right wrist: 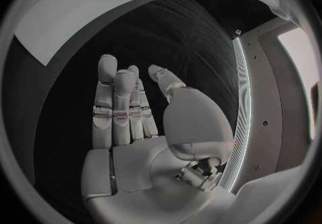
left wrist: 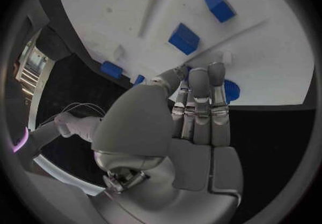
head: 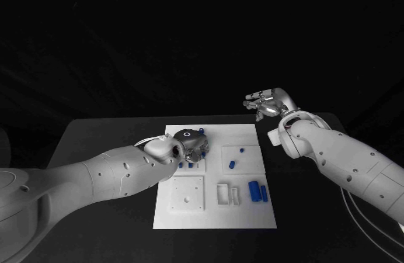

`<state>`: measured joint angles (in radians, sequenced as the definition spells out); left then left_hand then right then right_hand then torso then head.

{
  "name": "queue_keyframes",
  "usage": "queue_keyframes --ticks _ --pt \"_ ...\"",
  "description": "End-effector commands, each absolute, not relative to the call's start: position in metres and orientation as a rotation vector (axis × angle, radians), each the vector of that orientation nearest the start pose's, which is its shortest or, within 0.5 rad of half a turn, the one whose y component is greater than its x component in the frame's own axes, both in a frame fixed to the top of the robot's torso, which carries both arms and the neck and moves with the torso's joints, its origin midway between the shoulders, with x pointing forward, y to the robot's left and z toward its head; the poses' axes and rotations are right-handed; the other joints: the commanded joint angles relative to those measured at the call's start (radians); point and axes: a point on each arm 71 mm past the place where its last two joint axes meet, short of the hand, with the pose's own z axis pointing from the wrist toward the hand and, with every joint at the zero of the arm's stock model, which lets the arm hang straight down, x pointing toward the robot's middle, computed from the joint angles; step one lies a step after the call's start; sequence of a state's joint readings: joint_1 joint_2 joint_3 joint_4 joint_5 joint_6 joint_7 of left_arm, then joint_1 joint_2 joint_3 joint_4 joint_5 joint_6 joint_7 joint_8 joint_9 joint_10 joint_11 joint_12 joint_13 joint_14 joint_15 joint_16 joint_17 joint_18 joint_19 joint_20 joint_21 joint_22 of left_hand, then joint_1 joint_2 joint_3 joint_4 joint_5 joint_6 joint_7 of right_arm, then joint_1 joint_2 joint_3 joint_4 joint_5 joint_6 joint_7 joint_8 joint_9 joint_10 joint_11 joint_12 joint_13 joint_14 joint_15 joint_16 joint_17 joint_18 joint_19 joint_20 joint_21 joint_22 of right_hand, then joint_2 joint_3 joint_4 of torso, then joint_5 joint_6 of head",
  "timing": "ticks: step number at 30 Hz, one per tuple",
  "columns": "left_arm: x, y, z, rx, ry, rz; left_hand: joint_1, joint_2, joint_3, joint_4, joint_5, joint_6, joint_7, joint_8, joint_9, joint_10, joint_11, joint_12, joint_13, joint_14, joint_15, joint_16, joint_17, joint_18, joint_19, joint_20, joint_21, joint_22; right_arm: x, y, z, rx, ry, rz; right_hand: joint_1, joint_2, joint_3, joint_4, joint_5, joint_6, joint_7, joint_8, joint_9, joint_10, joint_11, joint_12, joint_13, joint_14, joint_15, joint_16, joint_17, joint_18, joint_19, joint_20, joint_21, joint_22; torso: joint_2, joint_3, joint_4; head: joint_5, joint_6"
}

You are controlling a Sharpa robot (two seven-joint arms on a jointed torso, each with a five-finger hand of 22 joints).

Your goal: Assemble the parts on the task board

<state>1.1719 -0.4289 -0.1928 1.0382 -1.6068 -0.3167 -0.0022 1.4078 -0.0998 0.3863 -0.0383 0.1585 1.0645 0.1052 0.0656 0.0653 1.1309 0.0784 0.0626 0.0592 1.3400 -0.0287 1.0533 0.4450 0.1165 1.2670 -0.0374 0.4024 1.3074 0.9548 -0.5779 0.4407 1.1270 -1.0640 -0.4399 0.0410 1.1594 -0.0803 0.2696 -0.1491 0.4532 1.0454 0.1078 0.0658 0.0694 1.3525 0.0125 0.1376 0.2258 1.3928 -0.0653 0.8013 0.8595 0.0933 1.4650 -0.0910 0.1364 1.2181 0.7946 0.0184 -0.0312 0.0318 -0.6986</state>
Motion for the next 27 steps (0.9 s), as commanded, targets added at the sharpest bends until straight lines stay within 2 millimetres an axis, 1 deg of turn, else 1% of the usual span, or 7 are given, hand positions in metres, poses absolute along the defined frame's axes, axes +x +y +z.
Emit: queue_keyframes --ticks 1,6,12,18,21,23,27 --pt "0.5265 0.1146 -0.2728 0.472 1.737 -0.546 -0.006 0.007 0.004 0.005 -0.005 0.001 0.002 -0.002 0.0 0.011 -0.004 -0.005 0.0 0.004 0.002 0.005 -0.001 0.008 -0.007 -0.002 0.005 0.02 0.5597 -0.2204 -0.1839 0.613 1.374 0.916 -0.004 -0.001 0.0 0.006 0.006 0.003 0.004 -0.002 -0.001 0.007 0.0 -0.004 -0.001 -0.003 0.002 0.006 -0.001 0.012 0.035 0.007 0.002 -0.002 0.001 0.0007 0.0 -0.001 -0.001" --pt "0.5265 0.1141 -0.2747 0.476 1.752 -0.542 0.001 0.022 0.001 0.005 -0.006 0.03 0.006 -0.001 0.0 0.056 -0.01 -0.005 0.0 0.015 0.005 0.01 -0.001 0.009 0.0 -0.003 0.01 0.02 0.5597 -0.2196 -0.1839 0.614 1.375 0.917 -0.004 -0.001 0.0 0.006 0.006 0.003 0.004 -0.002 -0.001 0.007 0.0 -0.004 -0.001 -0.003 0.002 0.006 -0.001 0.012 0.035 0.007 0.002 -0.002 0.001 0.0007 0.001 -0.001 -0.003" --pt "0.5267 0.1151 -0.2762 0.474 1.768 -0.531 0.014 0.046 -0.021 -0.001 -0.007 0.066 0.003 -0.002 0.001 0.097 -0.018 -0.004 0.0 0.032 0.003 0.004 -0.005 0.014 0.007 -0.001 0.014 0.019 0.5597 -0.2192 -0.1839 0.613 1.375 0.916 -0.004 0.0 0.0 0.007 0.005 0.005 0.004 -0.003 -0.001 0.009 -0.001 -0.003 -0.001 -0.004 0.002 0.006 -0.003 0.012 0.035 0.007 0.002 -0.004 -0.001 0.0011 0.0009 -0.001 -0.007" --pt "0.527 0.1165 -0.2759 0.465 1.764 -0.524 0.026 0.062 -0.04 -0.008 -0.007 0.102 -0.005 0.001 0.004 0.144 -0.032 -0.004 0.002 0.052 -0.007 0.002 -0.006 0.012 0.014 -0.009 0.015 0.018 0.5597 -0.2193 -0.1839 0.613 1.375 0.916 -0.004 0.0 0.0 0.007 0.005 0.006 0.003 -0.003 -0.001 0.011 -0.002 -0.001 0.001 -0.004 0.001 0.006 -0.003 0.011 0.035 0.006 0.002 -0.005 -0.001 0.0003 0.0009 -0.001 -0.007" --pt "0.5265 0.1167 -0.2748 0.457 1.75 -0.535 0.029 0.071 -0.055 -0.014 -0.005 0.114 -0.007 -0.001 0.003 0.153 -0.036 -0.004 0.002 0.059 -0.011 -0.001 -0.004 0.004 0.018 -0.016 0.012 0.017 0.5596 -0.2191 -0.1838 0.612 1.375 0.916 -0.004 0.0 0.0 0.007 0.005 0.006 0.003 -0.003 -0.001 0.011 -0.002 -0.001 0.001 -0.004 0.001 0.006 -0.003 0.011 0.035 0.006 0.002 -0.005 -0.001 -0.0001 0.0013 -0.001 -0.006" --pt "0.5261 0.1168 -0.2743 0.451 1.746 -0.542 0.029 0.072 -0.06 -0.019 -0.004 0.113 -0.007 -0.003 0.002 0.151 -0.035 -0.004 0.001 0.058 -0.011 -0.003 -0.003 0.002 0.019 -0.018 0.012 0.018 0.5596 -0.2192 -0.1837 0.612 1.375 0.916 -0.004 0.0 0.001 0.007 0.005 0.006 0.003 -0.003 -0.001 0.011 -0.002 0.0 0.002 -0.004 0.001 0.006 -0.004 0.011 0.035 0.006 0.002 -0.006 -0.001 -0.0004 0.0017 -0.002 -0.005" --pt "0.5249 0.1175 -0.2733 0.442 1.739 -0.552 0.027 0.07 -0.057 -0.022 -0.005 0.105 -0.005 -0.002 0.002 0.139 -0.031 -0.004 0.001 0.057 -0.008 -0.008 -0.003 0.003 0.016 -0.015 0.01 0.019 0.5596 -0.2198 -0.1838 0.612 1.374 0.915 -0.004 0.0 0.001 0.007 0.005 0.006 0.003 -0.003 -0.001 0.011 -0.002 0.0 0.002 -0.004 0.001 0.006 -0.004 0.011 0.035 0.006 0.002 -0.006 0.0 -0.0018 0.0014 -0.004 -0.003"
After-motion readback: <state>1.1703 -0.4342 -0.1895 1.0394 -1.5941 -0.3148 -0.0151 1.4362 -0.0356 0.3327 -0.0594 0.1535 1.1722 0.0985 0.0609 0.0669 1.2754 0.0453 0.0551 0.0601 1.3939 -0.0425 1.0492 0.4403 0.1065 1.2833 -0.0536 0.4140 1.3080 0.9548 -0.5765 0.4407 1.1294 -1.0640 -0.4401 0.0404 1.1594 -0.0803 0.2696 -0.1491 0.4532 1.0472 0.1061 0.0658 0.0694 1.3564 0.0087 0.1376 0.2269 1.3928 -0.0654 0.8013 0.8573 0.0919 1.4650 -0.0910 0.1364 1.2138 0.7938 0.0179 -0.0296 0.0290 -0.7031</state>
